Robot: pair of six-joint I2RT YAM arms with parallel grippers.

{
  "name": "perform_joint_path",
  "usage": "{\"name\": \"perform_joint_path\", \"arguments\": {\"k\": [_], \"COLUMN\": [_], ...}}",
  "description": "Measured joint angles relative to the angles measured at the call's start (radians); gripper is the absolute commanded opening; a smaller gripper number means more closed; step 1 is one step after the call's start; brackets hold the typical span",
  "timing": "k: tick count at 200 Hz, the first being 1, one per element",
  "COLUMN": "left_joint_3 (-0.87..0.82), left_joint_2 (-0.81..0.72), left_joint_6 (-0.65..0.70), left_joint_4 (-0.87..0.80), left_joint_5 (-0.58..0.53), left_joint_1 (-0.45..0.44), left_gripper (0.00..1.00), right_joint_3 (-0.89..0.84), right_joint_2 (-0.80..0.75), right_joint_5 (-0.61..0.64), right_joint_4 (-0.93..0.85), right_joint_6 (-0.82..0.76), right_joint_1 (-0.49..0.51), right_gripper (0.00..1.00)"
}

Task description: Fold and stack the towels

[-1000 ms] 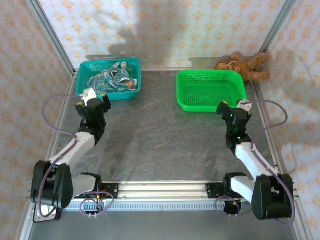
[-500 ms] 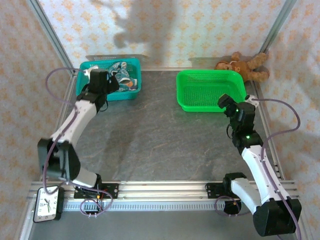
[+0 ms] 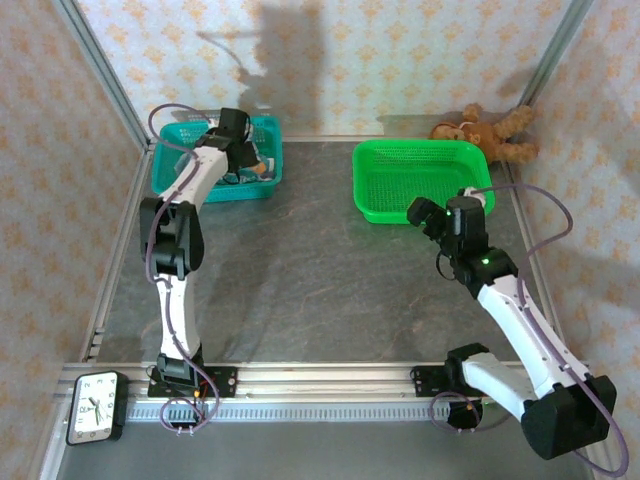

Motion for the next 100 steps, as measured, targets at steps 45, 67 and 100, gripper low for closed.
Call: {"name": "perform_joint_path", "arguments": {"k": [45,67,100], "left_joint_3": [0.117,0.156,0.163], "left_joint_2": [0.089,0.120,0.132], "left_joint_6": [0.031,0.048,0.059], "left_joint_4": [-0.051,-0.063,-0.078], "left_joint_5": [-0.025,-0.026,-0.029], "left_joint_1": [0.028,0.042,0.057], "left_gripper": [0.60,0.42,0.47], "right_joint_3": [0.024,0.035,0.039], "right_joint_2": [0.000,0.000,0.001], "right_joint_5": [0.016,0.022,0.022], "right_joint_4": [-0.032,-0.039,-0.040], "right_joint_6": [0.008,0.009,0.016], "right_joint_1": [0.049,0.058,0.062], "right_gripper": [0.99,0.99,0.99]}}
